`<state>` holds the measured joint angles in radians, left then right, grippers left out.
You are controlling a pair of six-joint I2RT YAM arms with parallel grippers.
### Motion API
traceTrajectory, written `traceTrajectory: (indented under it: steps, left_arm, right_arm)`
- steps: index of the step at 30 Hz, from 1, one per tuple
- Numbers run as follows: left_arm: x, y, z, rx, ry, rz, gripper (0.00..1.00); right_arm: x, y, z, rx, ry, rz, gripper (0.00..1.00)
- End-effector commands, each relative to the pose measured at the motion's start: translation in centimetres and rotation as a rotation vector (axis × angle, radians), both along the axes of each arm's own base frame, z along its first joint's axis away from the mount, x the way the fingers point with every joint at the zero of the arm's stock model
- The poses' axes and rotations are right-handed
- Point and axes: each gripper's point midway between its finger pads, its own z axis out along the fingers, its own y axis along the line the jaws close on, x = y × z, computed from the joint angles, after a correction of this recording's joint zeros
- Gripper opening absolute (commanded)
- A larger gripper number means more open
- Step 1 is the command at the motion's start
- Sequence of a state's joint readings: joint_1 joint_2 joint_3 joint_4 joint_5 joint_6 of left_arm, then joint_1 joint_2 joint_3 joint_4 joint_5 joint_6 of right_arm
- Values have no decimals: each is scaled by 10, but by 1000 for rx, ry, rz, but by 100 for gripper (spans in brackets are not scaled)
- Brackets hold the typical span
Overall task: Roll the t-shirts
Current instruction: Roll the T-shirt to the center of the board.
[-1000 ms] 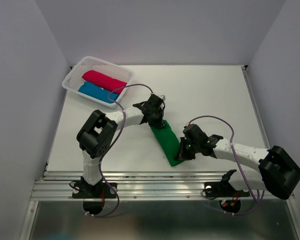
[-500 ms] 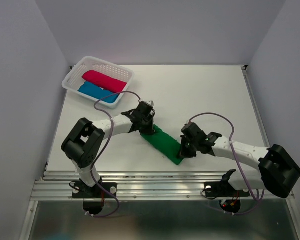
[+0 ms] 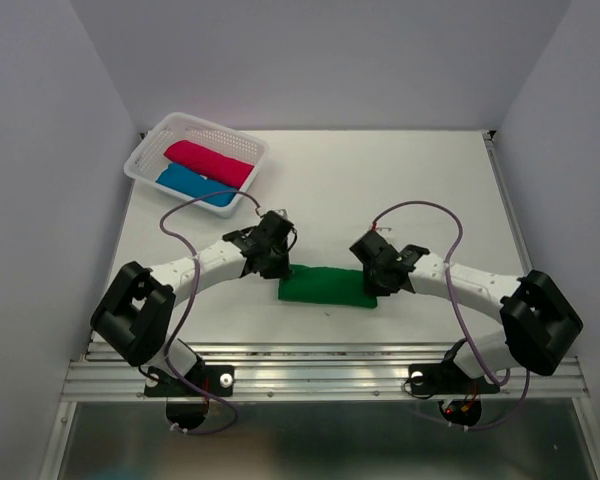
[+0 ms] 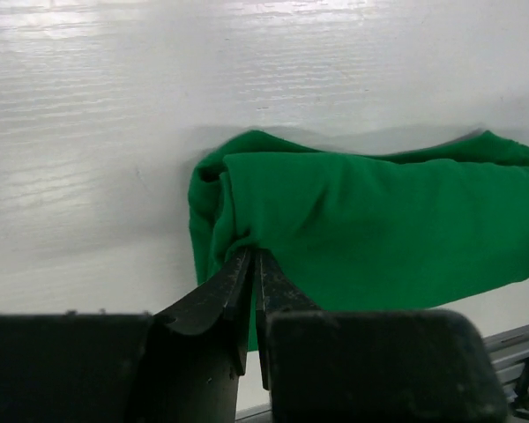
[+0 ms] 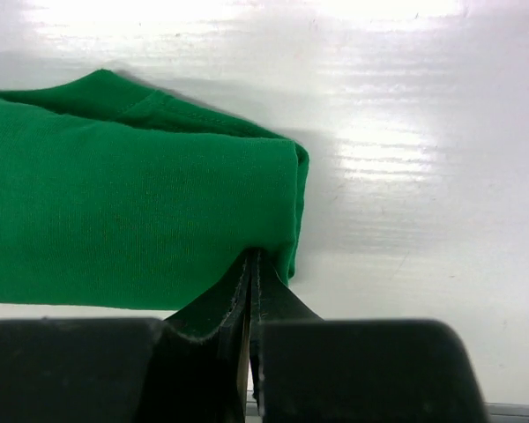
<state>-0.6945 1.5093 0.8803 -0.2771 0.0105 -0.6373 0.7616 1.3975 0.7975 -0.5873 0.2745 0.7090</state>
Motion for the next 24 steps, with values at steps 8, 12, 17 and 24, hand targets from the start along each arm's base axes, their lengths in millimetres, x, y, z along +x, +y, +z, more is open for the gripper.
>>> traceTrajectory:
  steps: [8,12,17,24]
  left_arm:
    - [24,15,84,12,-183,95,17]
    - [16,-5,91,-94,-170,38,0]
    - [-10,-53,85,-268,-94,-69,0]
    - [-5,-58,29,-207,-39,-24,0]
  right_arm:
    - [24,22,68,116,-159,61,13]
    - [20,49,88,267,-147,96,17]
    - [27,79,83,373,-111,98,17]
    - [33,87,12,311,-11,57,17]
